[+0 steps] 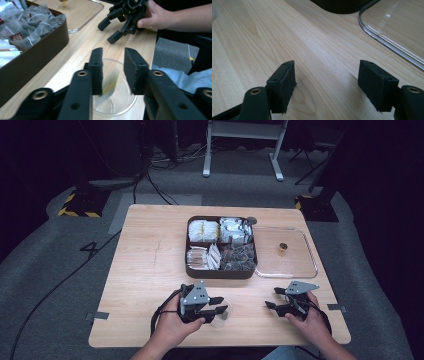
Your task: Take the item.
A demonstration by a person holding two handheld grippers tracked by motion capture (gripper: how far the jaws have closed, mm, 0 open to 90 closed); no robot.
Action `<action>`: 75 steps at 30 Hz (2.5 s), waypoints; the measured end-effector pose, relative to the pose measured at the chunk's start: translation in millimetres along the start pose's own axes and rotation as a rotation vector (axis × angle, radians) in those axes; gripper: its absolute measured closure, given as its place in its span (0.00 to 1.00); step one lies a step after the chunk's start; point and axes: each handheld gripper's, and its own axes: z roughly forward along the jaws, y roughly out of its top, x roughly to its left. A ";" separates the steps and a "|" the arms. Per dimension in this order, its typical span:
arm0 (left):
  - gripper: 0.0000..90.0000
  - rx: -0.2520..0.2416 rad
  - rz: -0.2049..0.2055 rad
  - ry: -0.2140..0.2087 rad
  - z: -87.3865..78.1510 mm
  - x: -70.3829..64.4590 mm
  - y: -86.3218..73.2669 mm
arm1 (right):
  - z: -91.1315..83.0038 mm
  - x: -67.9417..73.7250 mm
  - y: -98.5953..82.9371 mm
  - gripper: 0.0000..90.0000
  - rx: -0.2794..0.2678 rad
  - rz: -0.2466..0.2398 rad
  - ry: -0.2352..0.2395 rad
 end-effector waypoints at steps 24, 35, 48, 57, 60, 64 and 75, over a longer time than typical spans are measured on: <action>0.36 0.059 0.000 0.253 -47.1 25.0 -17.9 | 0.2 -0.5 0.3 0.34 0.000 0.002 0.005; 0.31 0.146 -0.067 0.323 -66.5 48.2 -46.1 | 0.4 -0.5 0.5 0.34 0.000 0.001 0.005; 0.29 0.243 -0.190 0.357 -68.9 86.0 -87.0 | 0.4 -0.6 0.5 0.34 0.000 0.000 0.004; 0.28 0.326 -0.236 0.400 -63.0 95.6 -102.6 | 0.4 -0.4 0.5 0.34 -0.001 0.002 0.004; 0.27 0.347 -0.237 0.405 -61.1 97.9 -105.3 | 0.4 -0.4 0.5 0.34 0.000 0.001 0.004; 0.26 0.381 -0.228 0.415 -59.8 98.9 -107.4 | 0.4 -0.4 0.5 0.34 -0.001 0.001 0.004; 0.03 0.283 -0.236 0.458 -51.9 102.8 -121.3 | 0.4 -0.4 0.5 0.34 -0.001 0.001 0.004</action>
